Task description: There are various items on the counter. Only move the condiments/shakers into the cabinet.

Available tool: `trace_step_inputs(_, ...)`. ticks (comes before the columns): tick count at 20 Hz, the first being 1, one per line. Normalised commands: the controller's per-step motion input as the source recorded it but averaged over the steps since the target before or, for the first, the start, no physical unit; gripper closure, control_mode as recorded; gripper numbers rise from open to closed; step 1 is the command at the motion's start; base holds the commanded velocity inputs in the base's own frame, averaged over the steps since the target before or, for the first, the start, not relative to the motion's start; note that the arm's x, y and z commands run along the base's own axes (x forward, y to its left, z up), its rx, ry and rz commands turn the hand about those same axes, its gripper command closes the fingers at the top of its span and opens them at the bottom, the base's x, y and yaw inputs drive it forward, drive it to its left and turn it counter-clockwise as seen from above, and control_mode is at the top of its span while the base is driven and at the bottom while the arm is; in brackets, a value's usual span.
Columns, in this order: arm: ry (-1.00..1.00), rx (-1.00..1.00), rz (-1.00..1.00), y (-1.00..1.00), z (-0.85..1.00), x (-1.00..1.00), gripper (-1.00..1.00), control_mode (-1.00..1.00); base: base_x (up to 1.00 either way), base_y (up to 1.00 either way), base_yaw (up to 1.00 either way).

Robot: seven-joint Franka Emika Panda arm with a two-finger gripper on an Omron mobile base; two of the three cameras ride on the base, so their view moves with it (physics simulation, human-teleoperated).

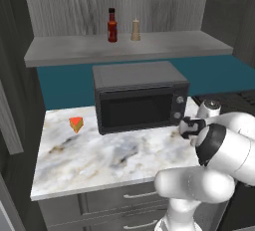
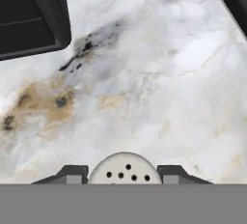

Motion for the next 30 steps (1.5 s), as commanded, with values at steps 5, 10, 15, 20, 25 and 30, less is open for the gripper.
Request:
trace_step_inputs(5,-0.02,0.00,0.00,0.00,0.11,-0.10,1.00,-1.00,0.00,0.00,0.00)
trace_step_inputs(10,-0.14,0.00,0.00,0.21,0.93,-0.68,1.00,-1.00,0.00,0.00,0.00)
trace_step_inputs(15,-0.07,0.00,0.00,0.48,1.00,-0.58,1.00,-1.00,0.00,0.00,0.00)
trace_step_inputs(20,0.00,0.00,0.00,0.31,1.00,-0.35,1.00,-1.00,0.00,0.00,0.00)
trace_step_inputs(25,-0.02,0.00,0.00,0.04,1.00,-0.34,1.00,-1.00,0.00,0.00,0.00)
trace_step_inputs(30,-0.05,0.00,0.00,0.00,1.00,-0.23,1.00,-1.00,0.00,0.00,0.00)
